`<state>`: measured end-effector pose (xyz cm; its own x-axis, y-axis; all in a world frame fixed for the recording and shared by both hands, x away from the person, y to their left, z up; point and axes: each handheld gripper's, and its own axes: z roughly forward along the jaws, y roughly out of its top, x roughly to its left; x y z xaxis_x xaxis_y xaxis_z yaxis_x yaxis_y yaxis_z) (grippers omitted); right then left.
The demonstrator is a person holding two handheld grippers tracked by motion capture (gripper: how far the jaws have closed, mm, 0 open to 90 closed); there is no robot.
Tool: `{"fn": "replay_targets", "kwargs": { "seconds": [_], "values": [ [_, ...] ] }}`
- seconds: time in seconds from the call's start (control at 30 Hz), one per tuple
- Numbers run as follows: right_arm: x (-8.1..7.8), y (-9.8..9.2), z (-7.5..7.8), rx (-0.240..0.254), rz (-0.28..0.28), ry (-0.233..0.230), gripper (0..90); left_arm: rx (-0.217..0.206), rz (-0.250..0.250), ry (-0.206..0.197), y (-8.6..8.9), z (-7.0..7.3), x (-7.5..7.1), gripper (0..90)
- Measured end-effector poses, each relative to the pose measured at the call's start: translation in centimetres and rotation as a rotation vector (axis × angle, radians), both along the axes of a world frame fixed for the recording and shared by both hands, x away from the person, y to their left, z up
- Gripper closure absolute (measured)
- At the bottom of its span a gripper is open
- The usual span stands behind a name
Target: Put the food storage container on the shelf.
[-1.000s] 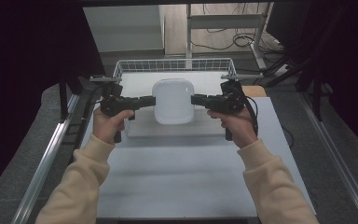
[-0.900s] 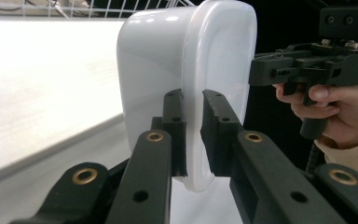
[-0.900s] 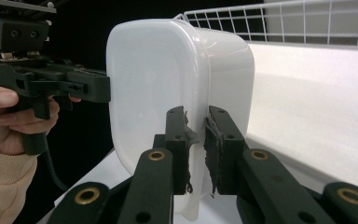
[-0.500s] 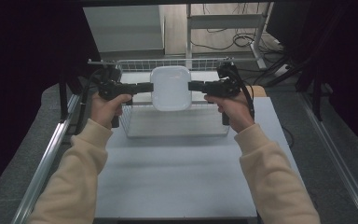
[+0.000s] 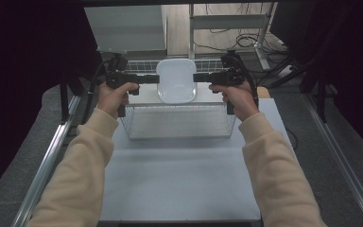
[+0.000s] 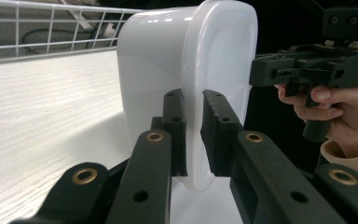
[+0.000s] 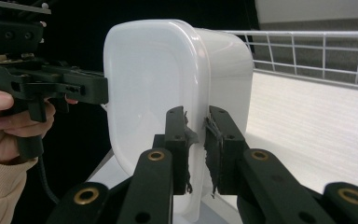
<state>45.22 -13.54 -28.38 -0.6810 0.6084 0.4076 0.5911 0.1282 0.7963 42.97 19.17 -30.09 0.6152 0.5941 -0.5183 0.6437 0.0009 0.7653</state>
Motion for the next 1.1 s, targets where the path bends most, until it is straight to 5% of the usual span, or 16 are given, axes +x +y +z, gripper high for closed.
{"fn": "replay_targets", "kwargs": {
  "seconds": [0.17, 0.37, 0.53, 0.7, 0.93, 1.1],
  "values": [
    [1.1, 0.2, -0.1, 0.005, -0.015, 0.043, 78.7, -0.031, 0.0, 0.047, 0.2, -0.2, 1.3, 80.6],
    [3.3, 0.7, 0.2, 0.002, -0.048, 0.128, 75.4, -0.044, 0.019, 0.152, 0.5, 0.0, 3.8, 78.6],
    [5.2, 0.7, -0.5, 0.051, -0.063, 0.208, 73.0, -0.087, 0.029, 0.224, 0.8, -0.6, 5.6, 75.7],
    [6.4, 0.8, -1.6, 0.094, -0.08, 0.238, 70.1, -0.127, 0.044, 0.275, 1.0, -1.5, 7.0, 71.6],
    [7.1, 0.9, -2.3, 0.123, -0.116, 0.264, 68.9, -0.165, 0.049, 0.321, 1.1, -2.6, 8.1, 68.3],
    [7.2, 0.9, -2.6, 0.135, -0.126, 0.273, 67.8, -0.158, 0.053, 0.313, 1.0, -2.7, 8.2, 66.0]
  ]
}}
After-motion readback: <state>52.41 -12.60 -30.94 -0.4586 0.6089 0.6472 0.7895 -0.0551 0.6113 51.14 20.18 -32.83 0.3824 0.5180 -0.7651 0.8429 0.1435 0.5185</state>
